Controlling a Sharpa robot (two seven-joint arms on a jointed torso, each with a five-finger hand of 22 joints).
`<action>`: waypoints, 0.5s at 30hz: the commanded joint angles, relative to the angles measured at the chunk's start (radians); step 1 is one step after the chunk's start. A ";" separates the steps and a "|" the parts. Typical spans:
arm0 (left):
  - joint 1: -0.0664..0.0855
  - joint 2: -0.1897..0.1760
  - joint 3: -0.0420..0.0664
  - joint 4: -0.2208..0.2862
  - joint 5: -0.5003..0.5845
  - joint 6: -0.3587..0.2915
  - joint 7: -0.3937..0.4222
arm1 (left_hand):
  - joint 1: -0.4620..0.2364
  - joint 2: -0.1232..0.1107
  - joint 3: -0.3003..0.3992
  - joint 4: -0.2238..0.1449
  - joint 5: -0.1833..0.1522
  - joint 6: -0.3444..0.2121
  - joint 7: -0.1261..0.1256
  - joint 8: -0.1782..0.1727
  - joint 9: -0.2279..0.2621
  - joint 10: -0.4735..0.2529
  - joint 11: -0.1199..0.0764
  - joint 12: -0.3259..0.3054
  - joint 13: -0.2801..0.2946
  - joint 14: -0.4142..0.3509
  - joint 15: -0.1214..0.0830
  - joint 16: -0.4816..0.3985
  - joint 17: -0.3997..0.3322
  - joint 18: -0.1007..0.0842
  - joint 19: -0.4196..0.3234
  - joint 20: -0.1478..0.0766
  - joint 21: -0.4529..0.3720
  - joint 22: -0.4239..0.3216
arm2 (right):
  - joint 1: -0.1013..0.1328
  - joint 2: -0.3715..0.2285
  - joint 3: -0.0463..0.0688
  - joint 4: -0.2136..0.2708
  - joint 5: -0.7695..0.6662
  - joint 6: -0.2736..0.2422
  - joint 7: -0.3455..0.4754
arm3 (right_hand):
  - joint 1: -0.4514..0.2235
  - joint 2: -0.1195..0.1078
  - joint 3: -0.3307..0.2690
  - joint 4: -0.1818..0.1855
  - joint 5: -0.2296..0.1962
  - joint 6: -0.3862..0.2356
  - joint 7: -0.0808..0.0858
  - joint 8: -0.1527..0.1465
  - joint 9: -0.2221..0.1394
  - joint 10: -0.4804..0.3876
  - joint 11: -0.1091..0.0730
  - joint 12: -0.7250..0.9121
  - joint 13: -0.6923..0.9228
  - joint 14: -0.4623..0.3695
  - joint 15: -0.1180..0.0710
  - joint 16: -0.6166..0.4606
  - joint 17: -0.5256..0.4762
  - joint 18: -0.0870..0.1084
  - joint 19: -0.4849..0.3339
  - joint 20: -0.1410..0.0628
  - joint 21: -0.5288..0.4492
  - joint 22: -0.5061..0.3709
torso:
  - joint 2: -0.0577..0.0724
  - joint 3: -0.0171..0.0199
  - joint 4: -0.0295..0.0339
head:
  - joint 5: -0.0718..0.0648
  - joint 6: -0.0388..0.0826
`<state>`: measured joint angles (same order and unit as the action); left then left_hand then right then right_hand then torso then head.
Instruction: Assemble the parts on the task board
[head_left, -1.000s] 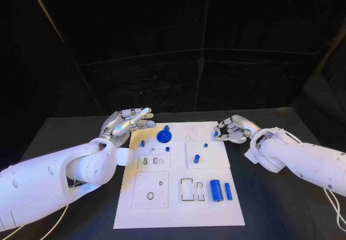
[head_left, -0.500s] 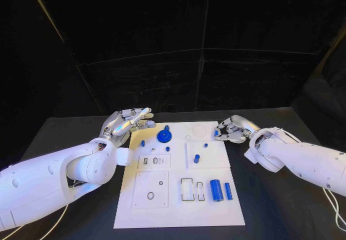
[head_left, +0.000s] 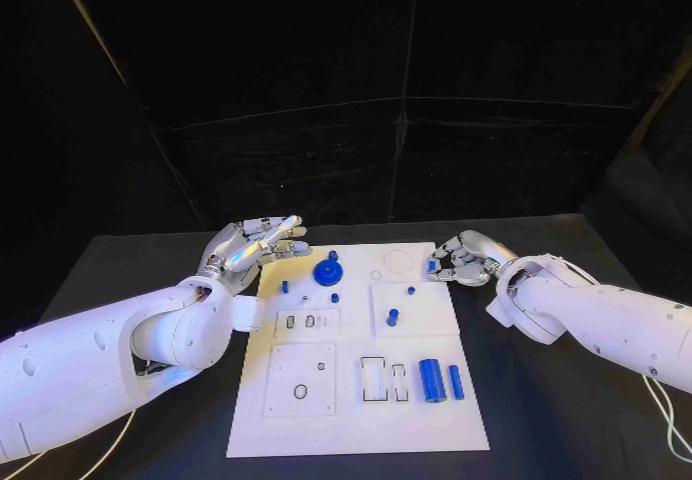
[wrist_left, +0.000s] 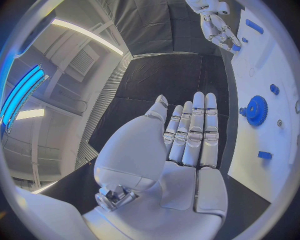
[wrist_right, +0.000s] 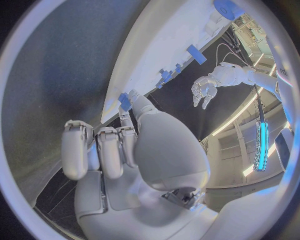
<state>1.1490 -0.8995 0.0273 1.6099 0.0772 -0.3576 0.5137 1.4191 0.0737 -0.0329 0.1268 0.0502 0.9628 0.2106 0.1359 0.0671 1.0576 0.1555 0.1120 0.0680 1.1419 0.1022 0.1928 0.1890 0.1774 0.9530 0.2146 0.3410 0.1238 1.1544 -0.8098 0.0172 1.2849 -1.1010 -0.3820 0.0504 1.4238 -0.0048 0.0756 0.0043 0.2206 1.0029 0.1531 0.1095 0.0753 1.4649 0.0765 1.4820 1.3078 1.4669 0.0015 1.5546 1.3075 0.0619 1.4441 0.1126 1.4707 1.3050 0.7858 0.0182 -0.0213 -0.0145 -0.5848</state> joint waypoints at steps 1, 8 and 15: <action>0.001 -0.001 0.001 0.002 -0.006 0.013 0.003 | 0.008 0.000 0.001 -0.007 0.003 0.008 -0.001 -0.006 0.000 0.006 0.001 -0.004 -0.001 0.002 0.004 -0.005 0.001 0.006 0.002 0.002 -0.007 -0.001 | 0.001 0.002 0.001 0.002 -0.009 -0.008 -0.005 | 0.004 0.018 0.014 -0.001 -0.002 0.013 -0.004 0.007 0.001 0.039 -0.012 0.008 0.174 0.096 -0.008 0.004 0.228 -0.008 -0.001 -0.010 0.003 -0.001 | 0.000 -0.0003 0.0002 | 0.000 -0.001; 0.001 -0.002 0.001 0.003 -0.006 0.013 0.003 | 0.009 0.000 0.002 -0.008 0.003 0.008 0.000 -0.007 0.000 0.006 0.001 -0.005 -0.001 0.002 0.004 -0.005 0.002 0.006 0.002 0.002 -0.007 -0.002 | 0.001 0.002 0.001 0.008 -0.012 -0.052 -0.004 | 0.008 0.031 0.039 -0.012 -0.003 0.047 -0.018 0.025 0.006 0.045 -0.024 0.014 0.181 0.097 -0.019 0.005 0.231 -0.009 0.001 -0.020 0.003 0.002 | -0.001 0.0005 0.0003 | -0.001 -0.003; 0.001 -0.004 0.001 0.003 -0.006 0.010 0.000 | 0.010 0.001 0.003 -0.008 0.003 0.008 0.000 -0.007 0.000 0.006 0.001 -0.005 -0.001 0.002 0.004 -0.006 0.002 0.006 0.002 0.002 -0.007 -0.002 | 0.002 -0.013 0.001 0.042 -0.026 -0.112 -0.033 | 0.013 0.039 0.060 -0.023 -0.003 0.058 -0.023 0.030 0.008 0.047 -0.030 0.016 0.183 0.098 -0.024 0.006 0.235 -0.009 0.002 -0.026 0.004 0.004 | -0.002 0.0000 -0.0026 | 0.000 0.005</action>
<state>1.1489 -0.9035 0.0273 1.6106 0.0772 -0.3573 0.5122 1.4191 0.0737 -0.0301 0.1240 0.0502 0.9628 0.2106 0.1324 0.0671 1.0576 0.1555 0.1120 0.0680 1.1419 0.1021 0.1928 0.1898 0.1774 0.9530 0.2146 0.3370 0.1228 1.1543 -0.8208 0.0172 1.3175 -1.1121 -0.4317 0.0362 1.4370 0.0194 0.1321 -0.0194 0.2155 1.0530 0.1312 0.1361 0.0782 1.4649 0.0550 1.4935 1.3077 1.4633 -0.0165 1.5546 1.3074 0.0620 1.4473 0.0942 1.4707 1.3077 0.7846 0.0185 -0.0221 -0.0148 -0.5822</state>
